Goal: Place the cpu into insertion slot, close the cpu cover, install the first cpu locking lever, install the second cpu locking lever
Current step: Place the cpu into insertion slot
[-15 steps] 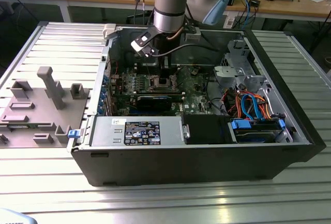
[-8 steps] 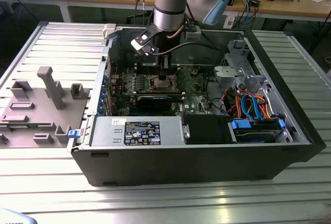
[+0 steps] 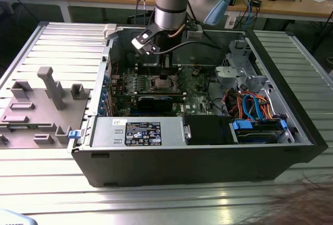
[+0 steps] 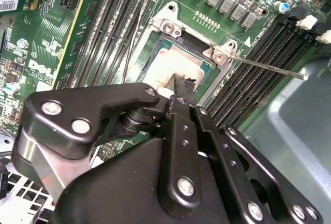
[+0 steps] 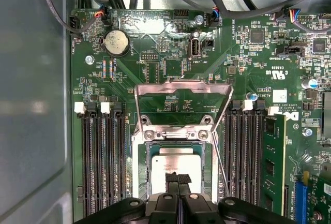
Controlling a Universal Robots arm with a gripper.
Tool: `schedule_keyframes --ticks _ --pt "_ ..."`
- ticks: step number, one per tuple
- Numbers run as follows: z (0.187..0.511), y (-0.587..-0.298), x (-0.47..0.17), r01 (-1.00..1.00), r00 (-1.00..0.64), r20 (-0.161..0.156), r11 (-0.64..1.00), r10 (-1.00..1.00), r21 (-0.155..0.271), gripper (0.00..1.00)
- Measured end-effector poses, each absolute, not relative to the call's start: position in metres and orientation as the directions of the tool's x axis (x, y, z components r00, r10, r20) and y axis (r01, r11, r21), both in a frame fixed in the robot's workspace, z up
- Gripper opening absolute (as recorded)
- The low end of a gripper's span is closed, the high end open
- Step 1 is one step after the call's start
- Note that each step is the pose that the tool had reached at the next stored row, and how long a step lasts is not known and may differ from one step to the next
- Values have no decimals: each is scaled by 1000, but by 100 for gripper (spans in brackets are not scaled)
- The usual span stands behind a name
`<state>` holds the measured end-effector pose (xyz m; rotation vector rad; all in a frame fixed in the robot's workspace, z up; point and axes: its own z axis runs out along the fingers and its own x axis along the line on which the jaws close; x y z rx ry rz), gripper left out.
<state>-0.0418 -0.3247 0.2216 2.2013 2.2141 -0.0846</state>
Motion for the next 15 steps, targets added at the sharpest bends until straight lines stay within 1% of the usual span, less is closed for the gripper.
schedule_keyframes --ticks 15 --pt "230 -325 -42 1000 -6 -51 5 999 -26 11"
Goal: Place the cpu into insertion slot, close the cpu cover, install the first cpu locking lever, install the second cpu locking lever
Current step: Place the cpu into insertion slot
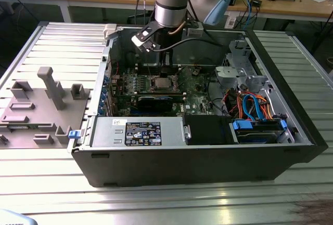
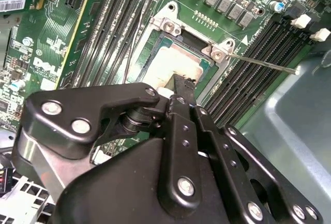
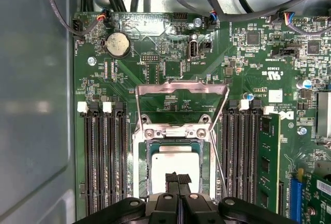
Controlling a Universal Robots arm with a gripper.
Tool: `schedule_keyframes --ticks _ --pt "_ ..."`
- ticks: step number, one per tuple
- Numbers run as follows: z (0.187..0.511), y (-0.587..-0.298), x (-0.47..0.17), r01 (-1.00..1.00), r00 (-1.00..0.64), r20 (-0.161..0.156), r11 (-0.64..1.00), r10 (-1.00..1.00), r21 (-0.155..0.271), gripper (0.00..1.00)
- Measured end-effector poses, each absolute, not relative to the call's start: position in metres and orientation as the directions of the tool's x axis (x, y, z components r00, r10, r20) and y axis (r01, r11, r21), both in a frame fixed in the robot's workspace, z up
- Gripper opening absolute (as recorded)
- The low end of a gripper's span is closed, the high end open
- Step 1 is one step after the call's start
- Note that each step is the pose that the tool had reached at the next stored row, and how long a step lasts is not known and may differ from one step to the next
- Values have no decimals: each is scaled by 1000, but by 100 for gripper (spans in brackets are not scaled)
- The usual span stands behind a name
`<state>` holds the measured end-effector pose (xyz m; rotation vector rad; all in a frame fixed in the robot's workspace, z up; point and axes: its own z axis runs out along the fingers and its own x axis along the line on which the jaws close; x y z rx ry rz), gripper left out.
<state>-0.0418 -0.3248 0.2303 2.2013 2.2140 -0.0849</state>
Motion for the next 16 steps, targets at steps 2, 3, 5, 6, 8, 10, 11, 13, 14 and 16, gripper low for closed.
schedule_keyframes --ticks 2,3,5,6,8,10,11,13,14,16 --pt "234 -325 -42 1000 -6 -51 5 999 -26 11" --pt "235 -325 -42 1000 -6 -51 5 999 -26 11" --pt "238 -325 -42 1000 -6 -51 5 999 -26 11" --pt "240 -325 -42 1000 -6 -51 5 999 -26 11" --pt "242 -325 -42 1000 -6 -51 5 999 -26 11" --pt "244 -325 -42 1000 -6 -51 5 999 -26 11" --pt "244 -325 -42 1000 -6 -51 5 999 -26 11" --pt "246 -325 -42 1000 -6 -51 5 999 -26 11" --pt "247 -325 -42 1000 -6 -51 5 999 -26 11" --pt "249 -325 -42 1000 -6 -51 5 999 -26 11"
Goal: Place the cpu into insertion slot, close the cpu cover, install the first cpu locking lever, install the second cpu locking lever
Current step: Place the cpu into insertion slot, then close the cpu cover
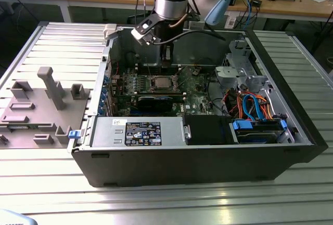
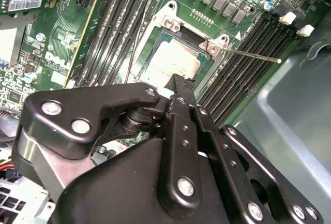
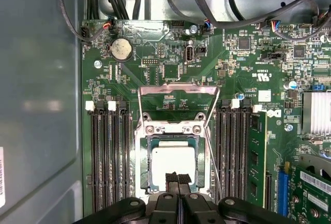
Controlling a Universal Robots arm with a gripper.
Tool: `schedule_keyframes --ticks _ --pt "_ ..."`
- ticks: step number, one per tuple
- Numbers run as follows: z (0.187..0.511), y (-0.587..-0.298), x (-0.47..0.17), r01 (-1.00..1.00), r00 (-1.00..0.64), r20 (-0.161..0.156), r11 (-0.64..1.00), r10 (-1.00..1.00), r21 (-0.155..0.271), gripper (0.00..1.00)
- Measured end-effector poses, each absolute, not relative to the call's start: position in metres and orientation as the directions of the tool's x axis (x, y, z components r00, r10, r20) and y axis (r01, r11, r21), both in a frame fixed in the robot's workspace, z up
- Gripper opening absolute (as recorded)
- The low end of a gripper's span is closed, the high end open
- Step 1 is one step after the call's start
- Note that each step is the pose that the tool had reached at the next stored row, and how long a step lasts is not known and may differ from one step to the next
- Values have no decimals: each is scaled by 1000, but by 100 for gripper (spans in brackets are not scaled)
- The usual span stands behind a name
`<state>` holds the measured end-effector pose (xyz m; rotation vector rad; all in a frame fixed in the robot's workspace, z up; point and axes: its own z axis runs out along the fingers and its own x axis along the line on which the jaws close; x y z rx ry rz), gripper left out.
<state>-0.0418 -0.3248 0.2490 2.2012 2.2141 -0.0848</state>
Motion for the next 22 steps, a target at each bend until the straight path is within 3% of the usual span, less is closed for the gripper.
schedule_keyframes --ticks 22 --pt "282 -325 -42 1000 -6 -51 5 999 -26 11"
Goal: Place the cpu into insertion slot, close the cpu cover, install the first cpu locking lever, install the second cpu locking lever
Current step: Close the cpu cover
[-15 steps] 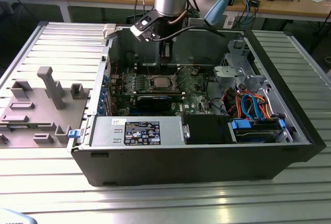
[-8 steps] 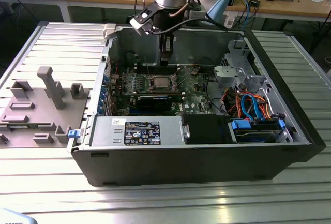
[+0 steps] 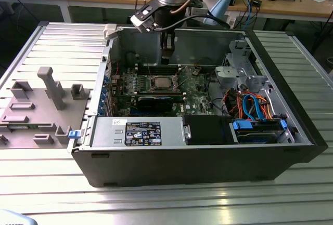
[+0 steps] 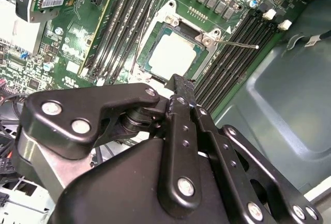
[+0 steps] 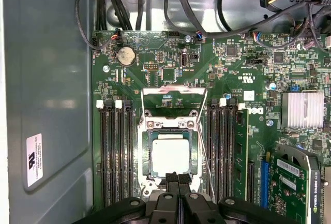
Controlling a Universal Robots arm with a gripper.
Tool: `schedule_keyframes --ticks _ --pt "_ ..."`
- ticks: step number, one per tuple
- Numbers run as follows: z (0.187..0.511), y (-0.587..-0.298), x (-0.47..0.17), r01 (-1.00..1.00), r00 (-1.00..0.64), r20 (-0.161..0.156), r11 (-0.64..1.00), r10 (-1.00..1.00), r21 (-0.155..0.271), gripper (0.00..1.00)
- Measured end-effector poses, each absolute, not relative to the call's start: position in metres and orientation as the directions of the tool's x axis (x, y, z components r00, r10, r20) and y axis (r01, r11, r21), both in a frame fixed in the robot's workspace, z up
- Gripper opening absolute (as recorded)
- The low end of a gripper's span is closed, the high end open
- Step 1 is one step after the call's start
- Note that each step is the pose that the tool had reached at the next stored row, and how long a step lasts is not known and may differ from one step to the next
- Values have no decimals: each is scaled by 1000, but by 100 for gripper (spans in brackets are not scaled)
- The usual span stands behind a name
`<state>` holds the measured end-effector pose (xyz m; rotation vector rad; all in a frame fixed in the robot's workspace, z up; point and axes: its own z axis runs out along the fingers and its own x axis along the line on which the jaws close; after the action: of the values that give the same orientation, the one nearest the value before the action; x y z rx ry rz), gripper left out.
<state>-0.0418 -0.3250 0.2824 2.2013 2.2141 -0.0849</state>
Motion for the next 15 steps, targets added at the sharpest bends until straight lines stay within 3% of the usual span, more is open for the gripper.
schedule_keyframes --ticks 15 --pt "282 -327 -30 1000 -6 -51 5 999 -26 11"
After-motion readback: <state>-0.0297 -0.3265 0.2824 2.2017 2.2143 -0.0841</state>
